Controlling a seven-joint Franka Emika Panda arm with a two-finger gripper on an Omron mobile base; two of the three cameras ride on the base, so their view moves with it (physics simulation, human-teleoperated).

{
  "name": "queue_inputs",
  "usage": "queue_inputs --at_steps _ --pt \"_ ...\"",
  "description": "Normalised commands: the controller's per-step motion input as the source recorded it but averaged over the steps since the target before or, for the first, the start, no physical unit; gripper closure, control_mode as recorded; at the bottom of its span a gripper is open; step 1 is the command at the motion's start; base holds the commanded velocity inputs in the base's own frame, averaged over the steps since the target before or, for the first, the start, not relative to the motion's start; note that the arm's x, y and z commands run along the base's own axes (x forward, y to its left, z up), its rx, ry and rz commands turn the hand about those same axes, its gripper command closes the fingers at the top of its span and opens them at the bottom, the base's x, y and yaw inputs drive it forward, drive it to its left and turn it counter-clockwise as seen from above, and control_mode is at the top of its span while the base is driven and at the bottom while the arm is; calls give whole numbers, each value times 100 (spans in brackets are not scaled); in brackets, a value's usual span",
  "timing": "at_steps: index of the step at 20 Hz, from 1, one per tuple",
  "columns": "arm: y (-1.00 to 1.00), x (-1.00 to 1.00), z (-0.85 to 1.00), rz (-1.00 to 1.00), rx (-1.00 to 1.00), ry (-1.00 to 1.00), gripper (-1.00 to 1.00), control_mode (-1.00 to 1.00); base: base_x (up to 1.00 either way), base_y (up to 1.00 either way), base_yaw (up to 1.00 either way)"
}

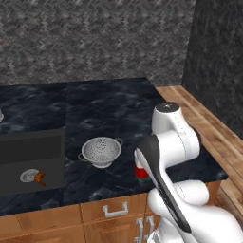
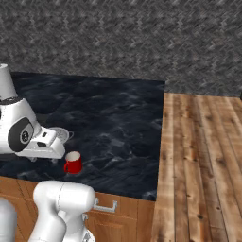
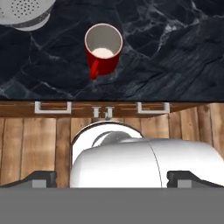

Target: Pick the colander and mug and place them in the sink. Then turn on the water.

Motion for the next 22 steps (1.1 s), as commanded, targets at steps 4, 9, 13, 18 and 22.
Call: queue_inputs --at_steps 4,9,13,18,22 --pt "-1 34 -34 -1 0 6 -100 -100 0 0 0" --pt "0 48 -39 -8 0 0 -100 -100 0 0 0" --pt "0 54 -40 -8 1 5 -100 -100 0 0 0" --pt "2 39 -35 -8 0 5 -100 -100 0 0 0" --pt "3 35 -23 -8 -1 18 -100 -100 0 0 0"
